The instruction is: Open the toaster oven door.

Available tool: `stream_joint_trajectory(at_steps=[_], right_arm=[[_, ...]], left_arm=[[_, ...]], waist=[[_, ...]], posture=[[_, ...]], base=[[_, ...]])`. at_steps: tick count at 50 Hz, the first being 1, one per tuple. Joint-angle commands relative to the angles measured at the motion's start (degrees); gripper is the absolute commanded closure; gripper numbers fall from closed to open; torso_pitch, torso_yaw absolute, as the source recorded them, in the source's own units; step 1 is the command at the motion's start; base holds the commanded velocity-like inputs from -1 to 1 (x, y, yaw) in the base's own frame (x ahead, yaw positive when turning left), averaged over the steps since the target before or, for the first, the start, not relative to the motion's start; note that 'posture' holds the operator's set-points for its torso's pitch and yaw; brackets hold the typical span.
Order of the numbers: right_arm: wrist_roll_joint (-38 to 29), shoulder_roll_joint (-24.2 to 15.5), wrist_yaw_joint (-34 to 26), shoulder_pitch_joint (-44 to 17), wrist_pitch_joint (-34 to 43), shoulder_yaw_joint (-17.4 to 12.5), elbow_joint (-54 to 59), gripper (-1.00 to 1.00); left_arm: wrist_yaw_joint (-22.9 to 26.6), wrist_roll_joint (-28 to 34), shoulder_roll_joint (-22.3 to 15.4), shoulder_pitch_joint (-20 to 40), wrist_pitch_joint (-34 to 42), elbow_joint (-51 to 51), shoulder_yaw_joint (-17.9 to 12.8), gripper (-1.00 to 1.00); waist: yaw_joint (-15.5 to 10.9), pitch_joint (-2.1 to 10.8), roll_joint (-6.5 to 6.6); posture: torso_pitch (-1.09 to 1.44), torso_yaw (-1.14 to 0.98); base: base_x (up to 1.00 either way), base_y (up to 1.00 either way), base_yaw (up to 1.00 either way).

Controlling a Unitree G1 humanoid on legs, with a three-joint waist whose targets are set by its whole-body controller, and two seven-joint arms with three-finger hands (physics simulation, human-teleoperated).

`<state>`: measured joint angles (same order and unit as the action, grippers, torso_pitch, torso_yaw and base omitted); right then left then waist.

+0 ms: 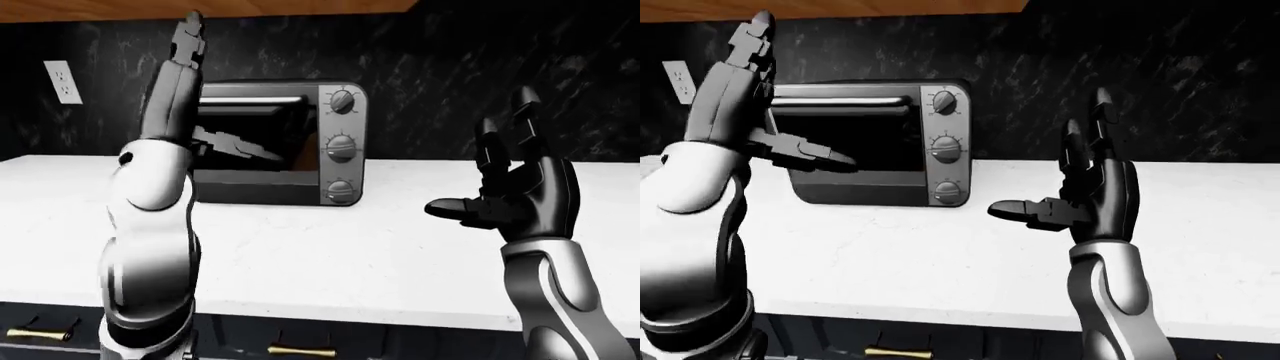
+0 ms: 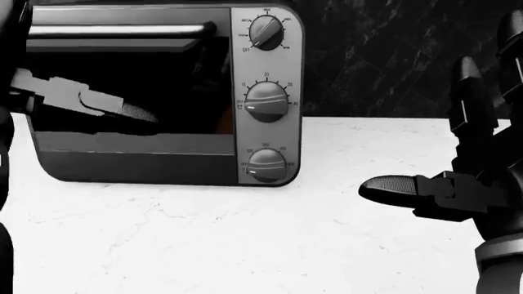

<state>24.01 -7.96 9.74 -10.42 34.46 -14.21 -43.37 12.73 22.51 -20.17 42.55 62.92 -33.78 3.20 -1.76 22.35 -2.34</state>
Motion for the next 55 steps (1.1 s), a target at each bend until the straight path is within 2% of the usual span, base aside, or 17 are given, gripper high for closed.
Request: stream_joint_trajectory(at_steps=[1,3,6,8,10,11,12,17,20,25,32,39,47,49,53,55], right_arm=[[-0.3,-0.1,-0.5,-1.1,-1.9,0.2,-0.7,-1.0],[-0.4,0.0,-0.7,-1.0,-2.1,0.2,-0.6,-1.0],[-0.5,0.1,-0.7,-1.0,-2.2,0.5,-0.5,-1.0],[-0.6,0.2,-0.7,-1.0,-2.3,0.5,-0.4,-1.0],[-0.7,0.2,-0.7,-0.9,-2.3,0.5,-0.4,-1.0],[-0.8,0.2,-0.8,-0.9,-2.5,0.6,-0.3,-1.0],[-0.9,0.2,-0.8,-1.0,-2.5,0.7,-0.3,-1.0],[-1.0,0.3,-0.9,-0.9,-2.7,0.7,0.0,-1.0],[-0.9,0.3,-0.9,-0.9,-2.6,0.6,-0.2,-1.0],[-0.9,0.3,-0.9,-1.0,-2.3,0.6,-0.4,-1.0],[-1.4,0.7,-1.0,-0.4,-2.9,1.1,-0.3,-1.0],[-2.0,1.1,-1.4,-0.1,-3.6,1.6,0.2,-1.0],[-2.5,1.4,-1.7,0.1,-4.3,2.0,0.9,-1.0],[-2.5,1.4,-1.7,0.1,-4.3,1.8,0.9,-1.0],[-2.8,1.6,-1.8,0.3,-4.7,2.2,1.3,-1.0],[-2.8,1.6,-2.0,0.3,-5.0,2.1,1.5,-1.0]], left_arm=[[4.1,11.4,0.6,1.5,-8.8,4.2,-0.1,-1.0],[7.8,18.9,2.6,1.2,-12.5,7.7,-0.8,-1.0],[9.8,28.0,4.9,0.7,-20.9,13.1,-2.4,-1.0],[10.6,31.9,6.2,0.5,-24.6,15.2,-3.3,-1.0],[11.1,33.2,7.3,0.6,-25.9,15.8,-4.2,-1.0],[9.6,36.4,6.4,0.4,-30.1,19.0,-3.1,-1.0],[9.5,37.4,7.3,0.3,-31.7,20.2,-3.6,-1.0],[9.8,39.8,9.8,-0.4,-39.2,27.3,-2.9,-1.0],[9.8,41.6,10.6,-0.6,-40.9,29.2,-3.2,-1.0],[6.5,44.5,10.4,-0.4,-44.1,36.7,-3.4,-1.0],[2.9,45.0,10.1,-0.4,-47.9,43.8,-2.8,-1.0],[-0.9,45.4,10.8,2.0,-51.6,51.2,-2.2,-1.0],[-5.8,47.6,10.1,7.9,-55.5,62.8,-1.2,-1.0],[-4.9,49.8,10.1,8.5,-55.2,64.0,-0.4,-1.0],[-7.3,51.1,9.9,12.2,-57.6,70.6,-0.5,-1.0],[-6.9,51.4,10.0,13.0,-57.4,72.5,-0.4,-1.0]], waist=[[0.1,-0.14,-0.16],[0.1,-0.04,-0.31],[0.4,0.05,-0.42],[0.6,0.12,-0.53],[0.8,0.19,-0.61],[0.8,0.23,-0.65],[0.9,0.22,-0.69],[1.0,0.64,-1.04],[1.0,0.74,-1.12],[1.2,0.71,-1.02],[1.5,0.83,-0.83],[1.5,0.89,-0.87],[1.6,0.89,-0.73],[1.6,0.88,-0.71],[1.7,0.91,-0.7],[1.7,0.96,-0.7]], posture=[[-0.64,0.0],[-0.64,0.0],[-0.64,0.0],[-0.64,0.0],[-0.64,0.0],[-0.64,0.0],[-0.64,0.0],[-0.64,0.0],[-0.64,0.0],[-0.64,0.0],[-0.64,0.0],[-0.64,0.0],[-0.64,0.0],[-0.64,0.0],[-0.64,0.0],[-0.64,0.0]], base=[[0.0,0.0,0.0],[0.0,0.0,0.0],[0.0,0.0,0.0],[0.0,0.0,0.0],[0.0,0.0,0.0],[0.0,0.0,0.0],[0.0,0.0,0.0],[0.0,0.0,0.0],[0.0,0.0,0.0],[0.0,0.0,0.0],[0.0,0.0,0.0],[0.0,0.0,0.0],[0.0,0.0,0.0],[0.0,0.0,0.0],[0.0,0.0,0.0],[0.0,0.0,0.0]])
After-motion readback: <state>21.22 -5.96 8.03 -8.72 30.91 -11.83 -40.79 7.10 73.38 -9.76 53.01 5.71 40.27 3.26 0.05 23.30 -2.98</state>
